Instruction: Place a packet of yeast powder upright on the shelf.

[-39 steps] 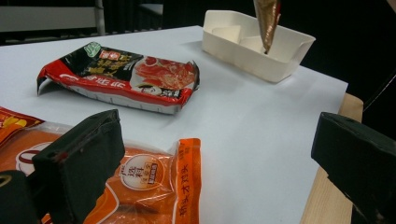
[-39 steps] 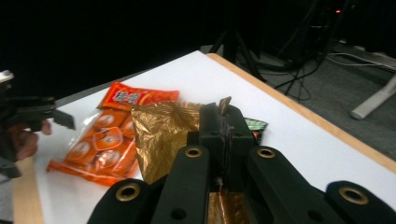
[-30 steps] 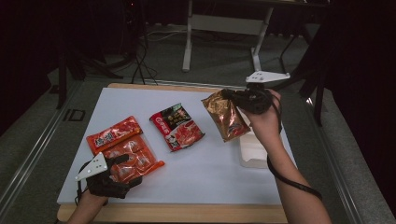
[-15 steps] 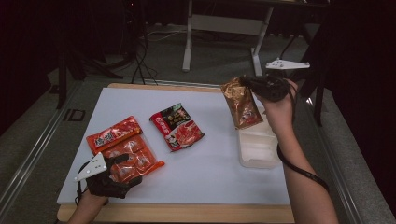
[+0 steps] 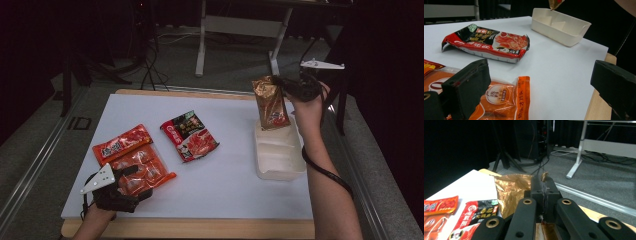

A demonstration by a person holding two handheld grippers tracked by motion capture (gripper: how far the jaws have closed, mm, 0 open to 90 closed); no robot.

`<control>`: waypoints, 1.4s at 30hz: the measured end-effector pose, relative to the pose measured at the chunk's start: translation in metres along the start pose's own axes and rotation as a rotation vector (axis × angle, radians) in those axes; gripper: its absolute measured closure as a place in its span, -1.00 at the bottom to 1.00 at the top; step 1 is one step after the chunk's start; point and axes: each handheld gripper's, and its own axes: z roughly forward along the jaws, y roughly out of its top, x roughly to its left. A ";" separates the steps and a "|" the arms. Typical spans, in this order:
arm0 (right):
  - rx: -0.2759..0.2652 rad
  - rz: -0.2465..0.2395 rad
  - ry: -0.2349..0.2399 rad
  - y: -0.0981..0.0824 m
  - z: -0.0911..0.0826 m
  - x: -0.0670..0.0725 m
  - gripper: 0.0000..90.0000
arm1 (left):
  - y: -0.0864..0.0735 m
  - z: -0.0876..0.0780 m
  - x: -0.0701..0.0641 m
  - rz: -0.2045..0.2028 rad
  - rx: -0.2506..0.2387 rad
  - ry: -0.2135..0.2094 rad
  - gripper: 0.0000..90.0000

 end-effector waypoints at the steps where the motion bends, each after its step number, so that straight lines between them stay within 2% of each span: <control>1: -0.002 0.009 -0.006 -0.001 0.001 -0.003 0.98 | 0.000 0.000 0.000 0.000 0.001 -0.001 -0.95; 9: -0.030 0.076 -0.032 -0.006 0.013 -0.028 0.98 | -0.001 -0.002 -0.001 -0.002 0.010 0.008 -0.95; 14: -0.022 0.086 -0.066 -0.008 0.023 -0.039 0.98 | -0.002 -0.002 -0.001 -0.005 0.012 0.012 -0.95; 19: -0.022 0.123 -0.080 -0.015 0.034 -0.051 0.98 | -0.002 -0.003 -0.002 -0.003 0.017 0.017 -0.95; 29: 0.004 0.158 -0.094 -0.037 0.050 -0.060 0.98 | -0.003 -0.004 -0.001 -0.009 0.014 0.019 -0.95; 33: 0.003 0.172 -0.089 -0.045 0.051 -0.062 0.98 | -0.003 -0.003 -0.001 -0.006 0.020 0.016 -0.95; 34: 0.002 0.192 -0.085 -0.050 0.050 -0.064 0.98 | -0.003 -0.003 -0.001 -0.005 0.021 0.015 -0.95; 38: -0.002 0.218 -0.079 -0.059 0.049 -0.066 0.98 | -0.003 -0.003 -0.002 -0.003 0.023 0.014 -0.95; 42: 0.011 0.223 -0.078 -0.066 0.049 -0.066 0.98 | -0.003 -0.002 -0.002 -0.003 0.026 0.013 -0.95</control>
